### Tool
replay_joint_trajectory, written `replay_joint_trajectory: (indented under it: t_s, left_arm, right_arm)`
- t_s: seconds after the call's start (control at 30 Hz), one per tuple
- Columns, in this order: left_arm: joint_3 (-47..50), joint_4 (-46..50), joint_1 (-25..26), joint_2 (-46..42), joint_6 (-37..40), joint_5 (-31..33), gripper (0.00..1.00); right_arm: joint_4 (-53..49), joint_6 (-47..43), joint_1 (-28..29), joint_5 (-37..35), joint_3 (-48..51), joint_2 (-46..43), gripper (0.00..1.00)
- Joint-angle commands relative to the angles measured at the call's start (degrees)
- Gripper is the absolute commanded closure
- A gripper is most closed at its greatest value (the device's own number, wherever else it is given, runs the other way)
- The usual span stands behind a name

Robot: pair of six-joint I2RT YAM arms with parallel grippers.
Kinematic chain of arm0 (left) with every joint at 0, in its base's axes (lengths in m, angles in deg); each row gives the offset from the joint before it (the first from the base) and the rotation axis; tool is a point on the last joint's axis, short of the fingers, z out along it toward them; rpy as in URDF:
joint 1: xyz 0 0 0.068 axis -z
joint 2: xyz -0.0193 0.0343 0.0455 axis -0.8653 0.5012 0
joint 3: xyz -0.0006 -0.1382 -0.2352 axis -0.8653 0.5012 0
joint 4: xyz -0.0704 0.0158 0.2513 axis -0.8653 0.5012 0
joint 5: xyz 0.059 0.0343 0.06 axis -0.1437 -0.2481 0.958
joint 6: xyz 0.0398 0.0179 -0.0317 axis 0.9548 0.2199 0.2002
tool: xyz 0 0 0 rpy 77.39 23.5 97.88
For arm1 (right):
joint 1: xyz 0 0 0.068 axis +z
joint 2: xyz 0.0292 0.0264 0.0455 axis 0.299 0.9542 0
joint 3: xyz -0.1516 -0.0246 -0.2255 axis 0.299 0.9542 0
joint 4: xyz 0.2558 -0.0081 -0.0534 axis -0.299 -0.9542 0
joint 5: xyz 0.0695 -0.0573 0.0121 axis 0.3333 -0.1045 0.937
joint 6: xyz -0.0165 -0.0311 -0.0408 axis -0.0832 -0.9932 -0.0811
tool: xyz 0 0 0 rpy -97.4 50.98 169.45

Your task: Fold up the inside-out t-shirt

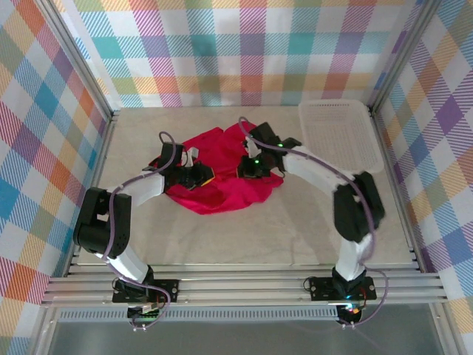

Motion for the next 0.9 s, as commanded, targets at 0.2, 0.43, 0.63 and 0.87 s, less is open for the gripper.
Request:
replay_joint_trajectory:
  t_s: [0.2, 0.43, 0.63, 0.87]
  left_arm:
    - [-2.2, -2.5, -1.7, 3.8, -5.6, 3.2, 0.76]
    - [-2.9, 4.6, -1.8, 0.4, -1.4, 6.1, 0.75]
    - [-1.2, 16.8, -4.2, -5.3, 2.6, 11.9, 0.68]
    - [4.0, 22.7, -8.8, -16.9, 2.6, 25.1, 0.45]
  right_arm:
    - [19.6, -3.2, 0.0, 5.8, 29.5, -17.9, 1.00]
    - [20.1, 0.6, 0.0, 4.4, 35.8, -14.1, 0.52]
    - [9.5, 1.4, 1.0, -1.3, 28.4, -21.5, 0.58]
    - [5.2, 0.9, 8.1, -3.7, 19.1, -14.3, 0.55]
